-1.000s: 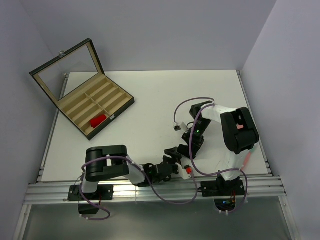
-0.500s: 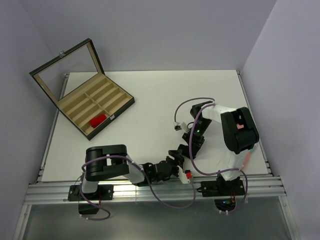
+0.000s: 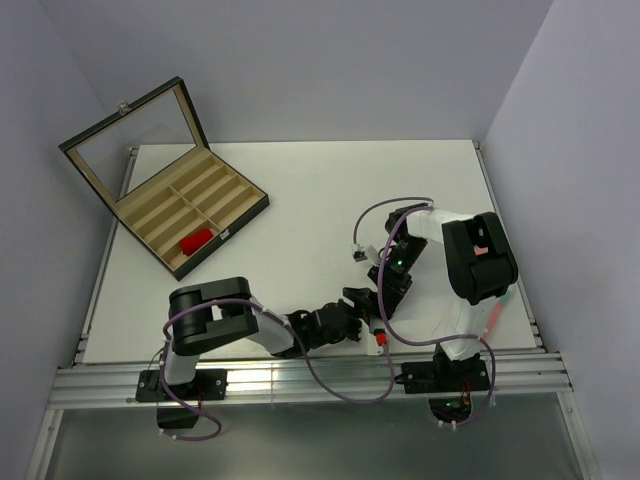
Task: Roll the socks
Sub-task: Roll the sock at the center of the board.
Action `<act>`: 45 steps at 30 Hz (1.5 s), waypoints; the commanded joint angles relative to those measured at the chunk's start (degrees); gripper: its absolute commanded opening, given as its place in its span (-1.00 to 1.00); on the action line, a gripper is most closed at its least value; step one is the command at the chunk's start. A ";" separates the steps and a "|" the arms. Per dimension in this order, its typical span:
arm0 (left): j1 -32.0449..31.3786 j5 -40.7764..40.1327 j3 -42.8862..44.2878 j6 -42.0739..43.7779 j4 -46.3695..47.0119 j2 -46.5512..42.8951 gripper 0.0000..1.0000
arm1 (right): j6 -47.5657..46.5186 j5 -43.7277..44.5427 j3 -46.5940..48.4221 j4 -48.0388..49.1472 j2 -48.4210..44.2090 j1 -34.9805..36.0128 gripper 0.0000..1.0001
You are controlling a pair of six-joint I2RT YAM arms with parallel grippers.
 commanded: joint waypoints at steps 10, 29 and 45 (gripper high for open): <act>1.06 6.19 5.94 1.98 -13.29 -1.07 0.46 | -2.31 11.52 -1.58 7.57 4.00 -0.59 -0.53; 3.52 11.11 13.76 -4.17 -25.59 3.85 0.40 | -2.93 12.05 -1.67 7.49 4.70 -1.47 -0.55; 3.52 15.77 15.87 -10.85 -33.77 5.79 -0.02 | -2.93 11.52 -0.44 6.70 4.62 -1.91 -0.56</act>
